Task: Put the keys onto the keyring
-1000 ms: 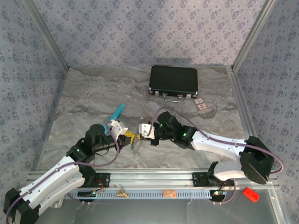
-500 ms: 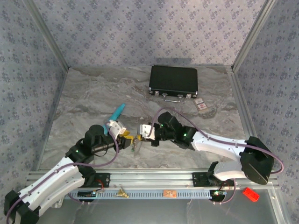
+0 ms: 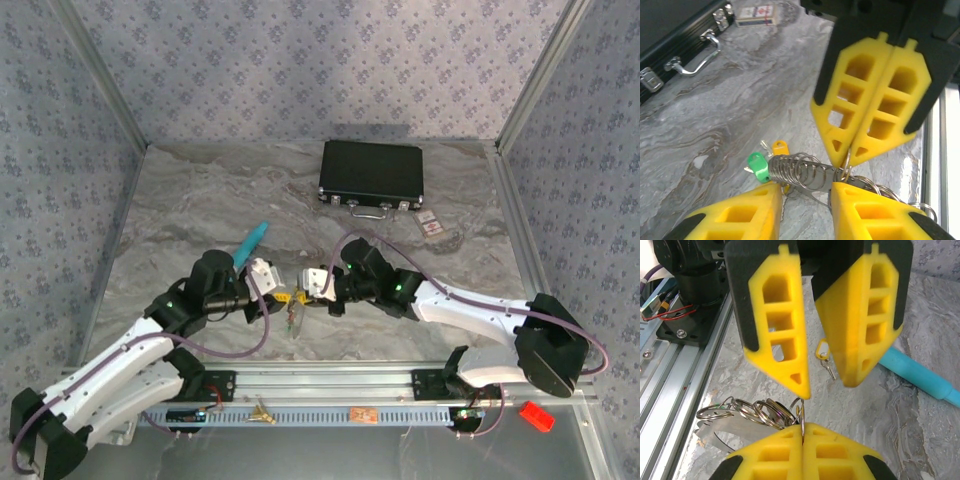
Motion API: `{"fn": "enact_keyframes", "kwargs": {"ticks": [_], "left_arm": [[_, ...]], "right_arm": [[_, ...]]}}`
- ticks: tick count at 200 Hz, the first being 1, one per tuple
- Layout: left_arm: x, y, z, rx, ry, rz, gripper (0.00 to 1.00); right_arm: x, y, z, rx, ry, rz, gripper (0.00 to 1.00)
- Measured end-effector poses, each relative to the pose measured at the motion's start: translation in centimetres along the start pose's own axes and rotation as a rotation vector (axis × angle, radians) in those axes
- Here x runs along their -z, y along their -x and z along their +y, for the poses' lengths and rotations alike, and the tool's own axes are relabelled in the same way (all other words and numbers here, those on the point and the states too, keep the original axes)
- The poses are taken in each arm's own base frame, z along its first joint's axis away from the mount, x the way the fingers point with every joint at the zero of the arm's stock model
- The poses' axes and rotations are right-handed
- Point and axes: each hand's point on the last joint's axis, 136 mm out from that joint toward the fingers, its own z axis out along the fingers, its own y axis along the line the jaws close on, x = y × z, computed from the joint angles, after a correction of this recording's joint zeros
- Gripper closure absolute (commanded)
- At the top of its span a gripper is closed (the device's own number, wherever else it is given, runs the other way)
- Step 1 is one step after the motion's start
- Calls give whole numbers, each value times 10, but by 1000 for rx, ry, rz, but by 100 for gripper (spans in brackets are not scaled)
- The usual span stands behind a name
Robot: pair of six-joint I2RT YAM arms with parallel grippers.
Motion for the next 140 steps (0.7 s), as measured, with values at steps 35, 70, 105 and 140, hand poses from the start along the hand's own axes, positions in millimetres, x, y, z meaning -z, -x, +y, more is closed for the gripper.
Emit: {"fn": "enact_keyframes", "kwargs": {"ticks": [35,70,105,140], "left_arm": [[-4,-2,-9,-63,-63,2,71],[-4,-1,-16,-92,-105,-11,73],[-6,0,-17,-96,-122,-10,80],[-10,-1,-17,-92,-127,-5,83]], "right_arm": [[1,-1,3,3,16,1,100],[1,0,3,3,15,1,100],[1,0,4,4,16,1,100],[1,1,5,7,20,-1,100]]}}
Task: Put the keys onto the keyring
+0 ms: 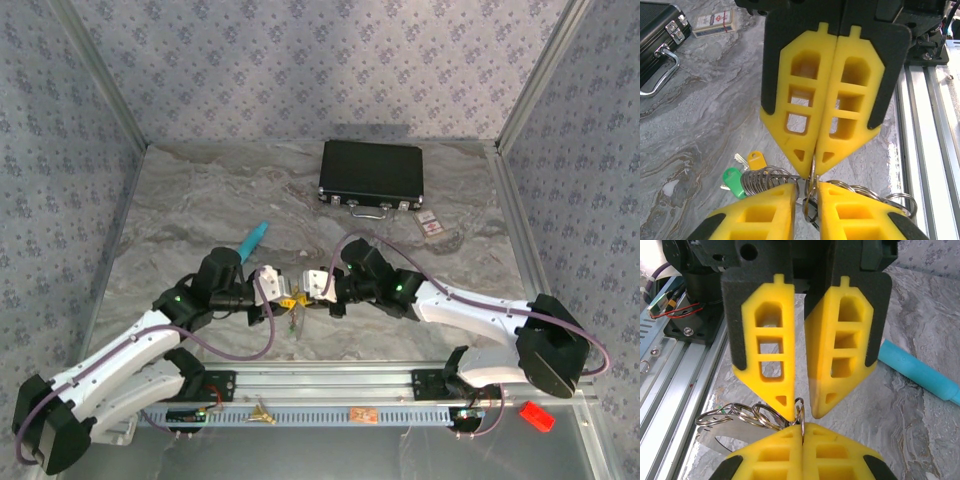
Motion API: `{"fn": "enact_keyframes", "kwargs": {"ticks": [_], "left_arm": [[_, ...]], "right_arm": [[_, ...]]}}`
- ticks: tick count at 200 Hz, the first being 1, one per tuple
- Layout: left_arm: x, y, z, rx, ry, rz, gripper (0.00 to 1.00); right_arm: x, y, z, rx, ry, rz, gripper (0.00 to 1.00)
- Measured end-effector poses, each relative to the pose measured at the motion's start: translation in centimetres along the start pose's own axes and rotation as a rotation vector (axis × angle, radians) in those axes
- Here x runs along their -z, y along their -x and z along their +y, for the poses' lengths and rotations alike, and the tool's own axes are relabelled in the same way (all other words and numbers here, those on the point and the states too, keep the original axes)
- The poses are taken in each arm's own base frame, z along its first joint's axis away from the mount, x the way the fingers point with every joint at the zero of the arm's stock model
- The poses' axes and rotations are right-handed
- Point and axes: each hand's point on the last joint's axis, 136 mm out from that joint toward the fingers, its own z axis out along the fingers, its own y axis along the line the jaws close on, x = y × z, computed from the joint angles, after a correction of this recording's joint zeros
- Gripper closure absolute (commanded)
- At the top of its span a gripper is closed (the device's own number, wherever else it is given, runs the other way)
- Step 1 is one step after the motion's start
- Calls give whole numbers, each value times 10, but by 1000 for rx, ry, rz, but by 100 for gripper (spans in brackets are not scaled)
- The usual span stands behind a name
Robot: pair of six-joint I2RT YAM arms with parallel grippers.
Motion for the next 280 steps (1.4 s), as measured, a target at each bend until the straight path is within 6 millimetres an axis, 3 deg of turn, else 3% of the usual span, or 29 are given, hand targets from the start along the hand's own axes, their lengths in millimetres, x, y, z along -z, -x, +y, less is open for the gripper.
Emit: {"fn": "enact_keyframes", "kwargs": {"ticks": [31,81,107,136,202,224,247,280], "left_arm": [[0,2,0,-3,-4,-7,85],[0,1,-1,-1,-4,-3,100],[0,1,-1,-3,-5,-3,100],[0,1,-1,-3,-5,-3,100],[0,1,-1,-4,-5,-2,100],[0,0,-1,-4,-3,-2,100],[0,0,-1,-5,-4,0,87],[-3,1,-1,0,-13,4,85]], "right_arm": [[0,2,0,5,2,-2,100],[-2,1,-1,-2,4,12,100],[-2,0,-1,-5,6,18,85],[-2,-1,-1,-7,5,21,83],[-1,-3,-3,-16,-1,27,100],[0,-4,-3,-15,0,27,100],[0,-3,-3,-15,4,24,100],[-1,-5,-1,-17,12,33,100]]}}
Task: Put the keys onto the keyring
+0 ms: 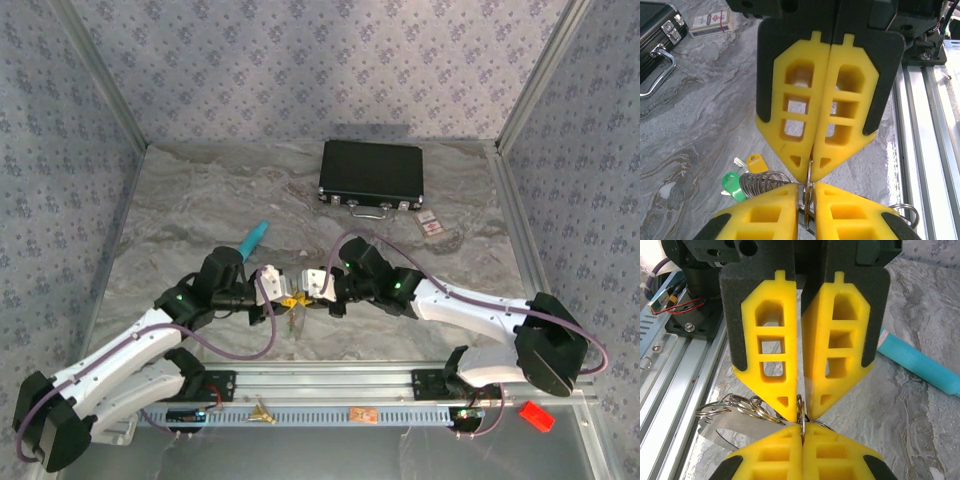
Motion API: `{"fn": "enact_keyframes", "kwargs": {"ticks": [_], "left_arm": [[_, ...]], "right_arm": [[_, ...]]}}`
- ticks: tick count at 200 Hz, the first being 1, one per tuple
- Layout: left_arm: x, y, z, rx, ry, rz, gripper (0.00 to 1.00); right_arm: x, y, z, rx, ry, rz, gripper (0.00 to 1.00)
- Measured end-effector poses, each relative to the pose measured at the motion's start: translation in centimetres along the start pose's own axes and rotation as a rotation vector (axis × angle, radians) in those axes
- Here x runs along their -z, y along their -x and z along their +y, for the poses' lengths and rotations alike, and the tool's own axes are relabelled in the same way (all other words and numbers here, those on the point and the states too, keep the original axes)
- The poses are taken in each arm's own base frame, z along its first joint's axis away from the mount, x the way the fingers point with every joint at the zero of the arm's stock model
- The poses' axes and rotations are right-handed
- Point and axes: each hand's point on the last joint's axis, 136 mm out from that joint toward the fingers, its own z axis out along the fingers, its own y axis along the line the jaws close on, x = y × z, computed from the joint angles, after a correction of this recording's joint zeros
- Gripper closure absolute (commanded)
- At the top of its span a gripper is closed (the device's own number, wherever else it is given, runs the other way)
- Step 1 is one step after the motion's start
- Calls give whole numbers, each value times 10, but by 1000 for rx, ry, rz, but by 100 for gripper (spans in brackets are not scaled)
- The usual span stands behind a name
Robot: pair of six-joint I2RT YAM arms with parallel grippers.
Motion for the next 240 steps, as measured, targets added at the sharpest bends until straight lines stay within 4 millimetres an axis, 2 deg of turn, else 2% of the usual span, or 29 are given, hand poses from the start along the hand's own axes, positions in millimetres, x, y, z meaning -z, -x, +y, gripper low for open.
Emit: {"fn": "enact_keyframes", "kwargs": {"ticks": [19,50,67,83,105,146,164,179,207,235,240], "left_arm": [[0,2,1,1,0,1,88],[0,2,2,-2,1,6,100],[0,2,2,-5,1,7,100],[0,2,2,-5,0,6,100],[0,3,1,-8,-3,5,100],[0,3,1,-10,2,5,100],[0,3,2,-9,4,6,100],[0,3,2,-10,5,7,90],[-1,5,1,-7,1,6,87],[-1,9,3,-13,2,5,100],[-2,8,4,-12,5,8,100]], "right_arm": [[0,1,-1,3,2,3,100],[-1,0,-1,3,5,10,100],[-1,0,-1,1,3,11,84],[0,-1,-3,-3,-1,11,81],[0,-1,-5,-6,-9,9,83],[0,-3,-5,-20,-8,8,100],[0,-3,-5,-19,-7,8,100],[0,-3,-4,-19,-5,8,100],[0,-2,-4,-17,-1,5,100],[0,-1,-4,-14,1,6,100],[0,-1,-4,-15,1,7,94]]}}
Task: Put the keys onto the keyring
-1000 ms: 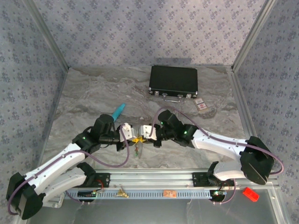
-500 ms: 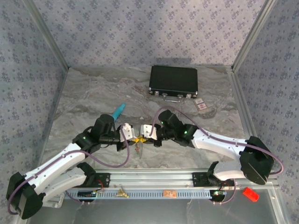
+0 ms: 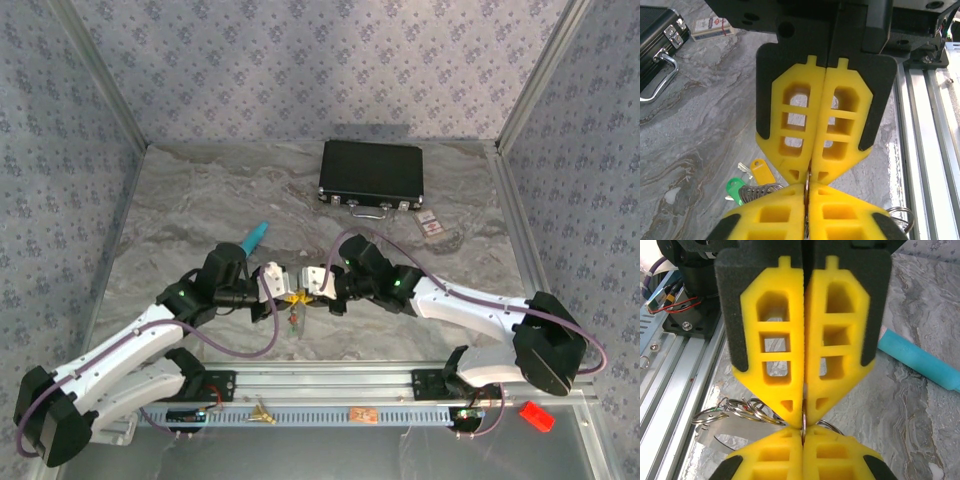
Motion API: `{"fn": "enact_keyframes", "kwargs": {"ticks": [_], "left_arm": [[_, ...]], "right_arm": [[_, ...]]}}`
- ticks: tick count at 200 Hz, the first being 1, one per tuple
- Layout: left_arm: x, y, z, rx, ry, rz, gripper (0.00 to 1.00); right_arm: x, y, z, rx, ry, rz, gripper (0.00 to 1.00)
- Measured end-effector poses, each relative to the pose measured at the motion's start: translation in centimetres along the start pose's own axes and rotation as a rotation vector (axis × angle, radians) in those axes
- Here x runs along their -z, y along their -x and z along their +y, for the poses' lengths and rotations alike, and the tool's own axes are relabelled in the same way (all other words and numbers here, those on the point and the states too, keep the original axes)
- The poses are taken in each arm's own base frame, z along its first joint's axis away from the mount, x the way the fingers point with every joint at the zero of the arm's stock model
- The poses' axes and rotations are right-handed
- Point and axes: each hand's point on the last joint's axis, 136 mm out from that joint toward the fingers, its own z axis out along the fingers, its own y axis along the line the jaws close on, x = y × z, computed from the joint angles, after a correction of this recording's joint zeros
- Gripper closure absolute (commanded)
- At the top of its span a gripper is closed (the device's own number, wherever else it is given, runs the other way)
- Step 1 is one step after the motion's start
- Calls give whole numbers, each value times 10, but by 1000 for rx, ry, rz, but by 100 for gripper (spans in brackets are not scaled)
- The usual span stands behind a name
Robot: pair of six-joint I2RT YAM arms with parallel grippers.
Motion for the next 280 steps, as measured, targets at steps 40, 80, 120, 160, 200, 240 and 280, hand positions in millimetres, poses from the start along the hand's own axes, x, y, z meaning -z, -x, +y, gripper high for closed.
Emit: {"fn": "enact_keyframes", "kwargs": {"ticks": [40,80,120,160,200,240,280], "left_arm": [[1,-2,3,47,21,18,100],[6,-7,15,237,138,55,100],[8,3,39,572,332,141,100],[13,25,75,970,527,170,100],[7,22,79,1278,607,217,100],[7,13,78,1520,665,220,100],[7,6,70,1715,657,231,100]], "right_arm": [[7,-1,-9,-22,-56,1,66],[50,4,-31,-82,-216,-37,67],[55,36,-3,-99,-169,-98,69],[21,51,35,-123,-58,-114,68],[-12,38,10,-200,-175,-92,66],[-13,16,-16,-230,-353,-91,64],[-5,-34,-26,-259,-461,-7,60]]}}
